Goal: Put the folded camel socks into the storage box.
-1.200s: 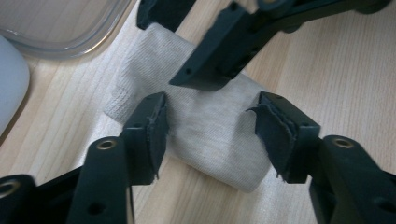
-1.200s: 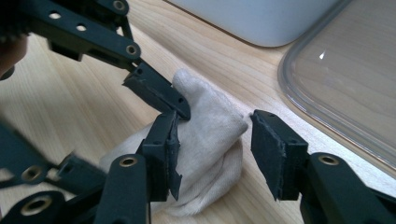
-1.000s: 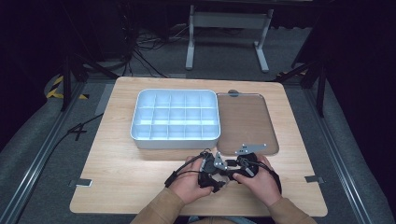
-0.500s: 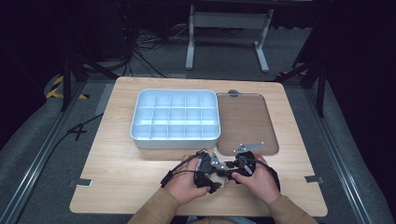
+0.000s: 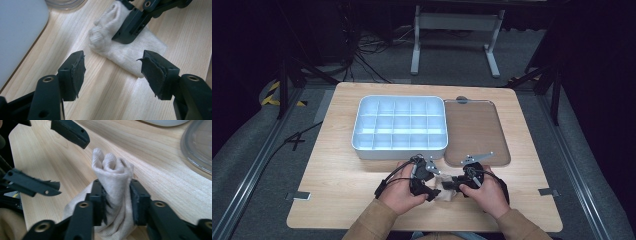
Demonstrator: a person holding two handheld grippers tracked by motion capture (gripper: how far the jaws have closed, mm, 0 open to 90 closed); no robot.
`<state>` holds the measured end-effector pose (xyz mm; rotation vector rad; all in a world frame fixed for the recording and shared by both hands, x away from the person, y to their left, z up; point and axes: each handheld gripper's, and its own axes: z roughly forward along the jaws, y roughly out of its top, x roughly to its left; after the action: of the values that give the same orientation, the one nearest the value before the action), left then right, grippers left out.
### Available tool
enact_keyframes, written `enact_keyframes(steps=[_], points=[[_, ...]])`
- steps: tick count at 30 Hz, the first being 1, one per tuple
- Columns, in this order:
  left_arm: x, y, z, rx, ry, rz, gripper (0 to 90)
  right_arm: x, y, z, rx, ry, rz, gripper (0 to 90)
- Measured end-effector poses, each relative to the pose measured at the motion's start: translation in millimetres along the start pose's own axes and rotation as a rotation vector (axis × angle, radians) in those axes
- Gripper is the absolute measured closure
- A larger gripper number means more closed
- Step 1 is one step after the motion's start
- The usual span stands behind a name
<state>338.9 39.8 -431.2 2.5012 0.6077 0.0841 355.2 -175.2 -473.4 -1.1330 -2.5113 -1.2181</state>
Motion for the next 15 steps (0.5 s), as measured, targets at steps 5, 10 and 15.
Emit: enact_keyframes(steps=[5, 10, 15], points=[[4.4, -2.7, -5.5, -0.014, -0.001, -0.011, 36.6, 3.8, 1.8, -1.4, 0.006, -0.017, -0.016, 74.1], [10.4, -7.0, -13.6, -0.019, 0.026, -0.025, 36.6, 6.1, 3.5, -4.0, 0.001, -0.017, -0.029, 74.8], [15.1, -10.3, -19.5, -0.028, 0.037, -0.042, 36.7, 10.2, 5.7, -9.0, -0.002, -0.006, -0.037, 75.0]])
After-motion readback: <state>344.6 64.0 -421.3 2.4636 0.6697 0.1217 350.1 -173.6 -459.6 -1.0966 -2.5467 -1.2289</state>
